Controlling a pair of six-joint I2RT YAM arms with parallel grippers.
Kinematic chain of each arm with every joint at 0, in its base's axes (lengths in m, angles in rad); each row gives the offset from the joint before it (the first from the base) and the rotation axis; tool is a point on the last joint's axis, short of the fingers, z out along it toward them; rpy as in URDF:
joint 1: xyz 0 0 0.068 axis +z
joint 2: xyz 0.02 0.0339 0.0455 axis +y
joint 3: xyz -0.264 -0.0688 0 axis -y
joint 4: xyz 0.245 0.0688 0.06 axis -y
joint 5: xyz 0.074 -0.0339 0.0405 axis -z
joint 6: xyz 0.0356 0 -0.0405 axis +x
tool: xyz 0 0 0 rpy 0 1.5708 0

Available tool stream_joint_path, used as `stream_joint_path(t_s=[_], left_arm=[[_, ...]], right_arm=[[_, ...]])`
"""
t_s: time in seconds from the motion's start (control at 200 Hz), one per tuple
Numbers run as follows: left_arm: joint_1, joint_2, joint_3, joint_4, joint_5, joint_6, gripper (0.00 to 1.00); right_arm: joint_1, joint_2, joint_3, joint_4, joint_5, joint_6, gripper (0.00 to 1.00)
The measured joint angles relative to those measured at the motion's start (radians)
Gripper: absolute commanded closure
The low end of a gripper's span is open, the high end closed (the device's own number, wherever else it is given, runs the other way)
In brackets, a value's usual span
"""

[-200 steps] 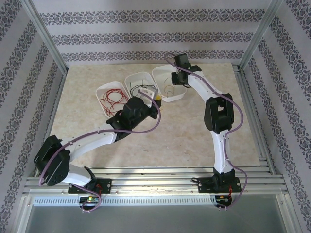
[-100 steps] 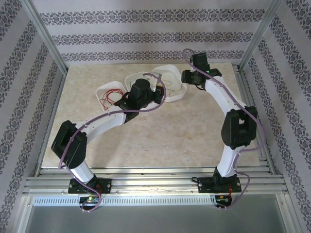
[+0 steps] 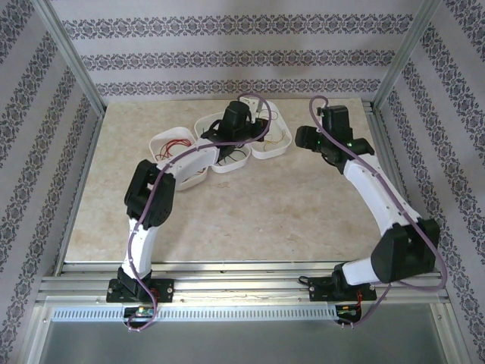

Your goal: Untangle the cables

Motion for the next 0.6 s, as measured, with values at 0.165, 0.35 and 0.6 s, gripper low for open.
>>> stream_joint_path(t_s=[0.165,0.35,0.6], left_arm=[[0.014,0.126,0.145,-0.047,0.019,-0.004,0.99],[0.04,0.252,0.319,-0.119,0.018,-0.003,0.96],[0.073,0.472,0.678,-0.254,0.029,0.002,0.81]], right_arm=[[0.0,-0.163,-0.135,0.006,0.013,0.038,0.24],[0.0,-0.334,-0.246,-0.024,0.06,0.067,0.17],[0.0,-0.534,-0.306,-0.061,0.115,0.092,0.08]])
